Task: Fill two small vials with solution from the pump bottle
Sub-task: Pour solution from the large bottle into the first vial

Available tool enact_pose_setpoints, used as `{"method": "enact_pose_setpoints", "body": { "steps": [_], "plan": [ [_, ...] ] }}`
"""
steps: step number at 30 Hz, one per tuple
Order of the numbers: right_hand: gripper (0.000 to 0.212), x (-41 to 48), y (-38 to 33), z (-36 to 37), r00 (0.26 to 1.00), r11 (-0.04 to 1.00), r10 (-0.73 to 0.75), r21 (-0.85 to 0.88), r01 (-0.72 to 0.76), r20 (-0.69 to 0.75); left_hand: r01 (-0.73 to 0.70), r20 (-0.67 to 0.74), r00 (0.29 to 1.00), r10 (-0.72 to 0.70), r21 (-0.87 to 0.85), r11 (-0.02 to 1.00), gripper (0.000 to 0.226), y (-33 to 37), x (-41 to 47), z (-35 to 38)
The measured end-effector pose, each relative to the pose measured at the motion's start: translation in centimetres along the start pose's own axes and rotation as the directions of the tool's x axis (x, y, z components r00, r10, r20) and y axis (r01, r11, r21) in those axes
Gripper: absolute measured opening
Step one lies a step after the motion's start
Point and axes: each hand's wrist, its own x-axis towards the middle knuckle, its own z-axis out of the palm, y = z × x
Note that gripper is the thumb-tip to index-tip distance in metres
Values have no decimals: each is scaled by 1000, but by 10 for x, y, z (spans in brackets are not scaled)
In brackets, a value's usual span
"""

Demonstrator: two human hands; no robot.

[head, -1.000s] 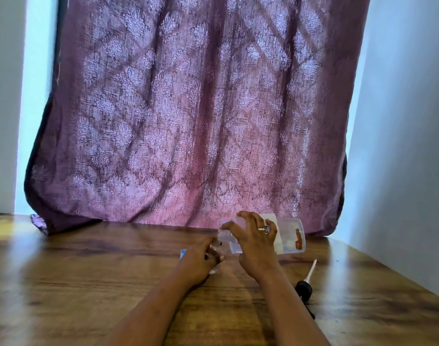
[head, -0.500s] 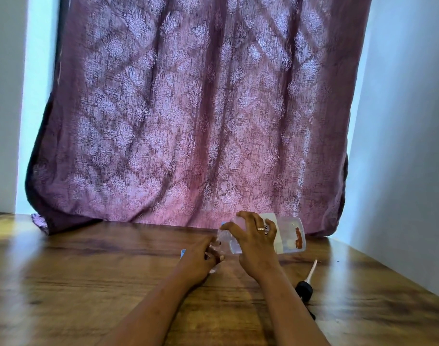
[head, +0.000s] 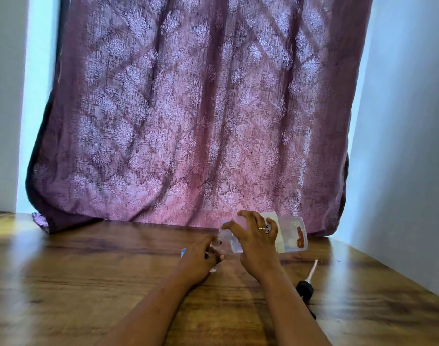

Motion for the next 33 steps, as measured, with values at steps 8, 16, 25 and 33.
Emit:
{"method": "enact_pose_setpoints", "body": {
  "steps": [8,16,25,33],
  "plan": [
    [89,0,0,1,1000,1000,0,-12,0,-11,-2,-1,1000,2,-15,1000,35,0,2,1],
    [91,0,-1,1,1000,1000,1,-14,-1,-9,-3,1,1000,3,-15,1000,40,1,2,0],
    [89,1,-1,0,1000,1000,2,-9,-2,2,-1,6,1000,1,-12,1000,36,1,1,0],
    [88,1,-1,0,1000,1000,-3,-14,3,-1,9,5,1000,-9,-13,1000,28,0,1,1]
  ]
}}
